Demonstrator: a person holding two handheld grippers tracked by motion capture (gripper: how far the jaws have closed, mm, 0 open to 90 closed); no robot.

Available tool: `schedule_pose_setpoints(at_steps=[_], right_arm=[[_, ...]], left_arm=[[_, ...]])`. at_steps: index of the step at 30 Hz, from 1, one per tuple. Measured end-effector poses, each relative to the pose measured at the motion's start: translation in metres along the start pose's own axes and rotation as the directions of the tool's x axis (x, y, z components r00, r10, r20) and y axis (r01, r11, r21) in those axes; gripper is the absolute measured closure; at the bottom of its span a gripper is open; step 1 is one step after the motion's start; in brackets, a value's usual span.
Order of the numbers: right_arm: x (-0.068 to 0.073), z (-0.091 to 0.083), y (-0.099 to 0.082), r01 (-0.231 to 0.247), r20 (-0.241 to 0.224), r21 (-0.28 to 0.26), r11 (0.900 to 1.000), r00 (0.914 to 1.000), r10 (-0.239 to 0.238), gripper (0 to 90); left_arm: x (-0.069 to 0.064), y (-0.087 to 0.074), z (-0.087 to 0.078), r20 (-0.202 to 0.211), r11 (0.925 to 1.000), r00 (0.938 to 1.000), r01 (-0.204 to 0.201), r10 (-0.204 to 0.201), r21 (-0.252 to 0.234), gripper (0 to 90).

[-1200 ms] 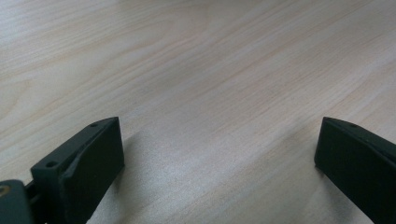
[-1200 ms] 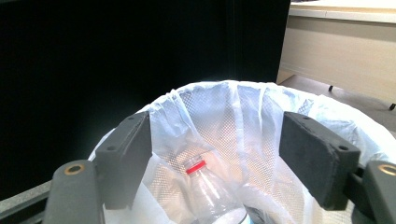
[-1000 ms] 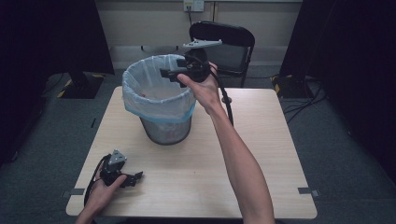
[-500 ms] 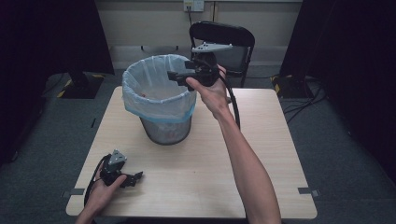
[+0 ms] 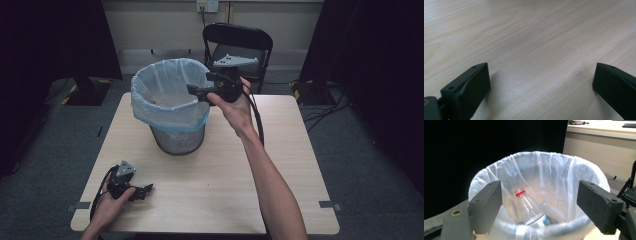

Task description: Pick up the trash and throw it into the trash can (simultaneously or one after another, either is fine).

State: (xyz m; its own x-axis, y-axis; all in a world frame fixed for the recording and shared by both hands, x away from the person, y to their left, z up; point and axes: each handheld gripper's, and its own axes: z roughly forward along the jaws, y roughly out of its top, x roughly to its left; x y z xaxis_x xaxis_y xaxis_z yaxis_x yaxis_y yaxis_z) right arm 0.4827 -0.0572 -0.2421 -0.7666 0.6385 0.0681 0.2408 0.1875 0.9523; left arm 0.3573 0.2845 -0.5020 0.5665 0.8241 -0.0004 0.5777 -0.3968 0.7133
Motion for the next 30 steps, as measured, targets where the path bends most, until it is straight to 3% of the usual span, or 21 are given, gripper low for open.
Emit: schedule_pose_setpoints(at_steps=[16, 30], right_arm=[[-0.005, -0.033, -0.038, -0.029, 0.045, 0.019, 0.9994, 0.9986, 0.028, 16.9], [0.007, -0.053, -0.073, -0.019, 0.056, 0.071, 0.9973, 0.9983, 0.015, 16.8]], left_arm=[[0.000, 0.000, 0.000, 0.001, 1.0000, 1.0000, -0.003, 0.003, 0.004, 0.7], [0.000, 0.000, 0.000, 0.002, 1.0000, 1.0000, -0.004, 0.004, 0.003, 0.7]])
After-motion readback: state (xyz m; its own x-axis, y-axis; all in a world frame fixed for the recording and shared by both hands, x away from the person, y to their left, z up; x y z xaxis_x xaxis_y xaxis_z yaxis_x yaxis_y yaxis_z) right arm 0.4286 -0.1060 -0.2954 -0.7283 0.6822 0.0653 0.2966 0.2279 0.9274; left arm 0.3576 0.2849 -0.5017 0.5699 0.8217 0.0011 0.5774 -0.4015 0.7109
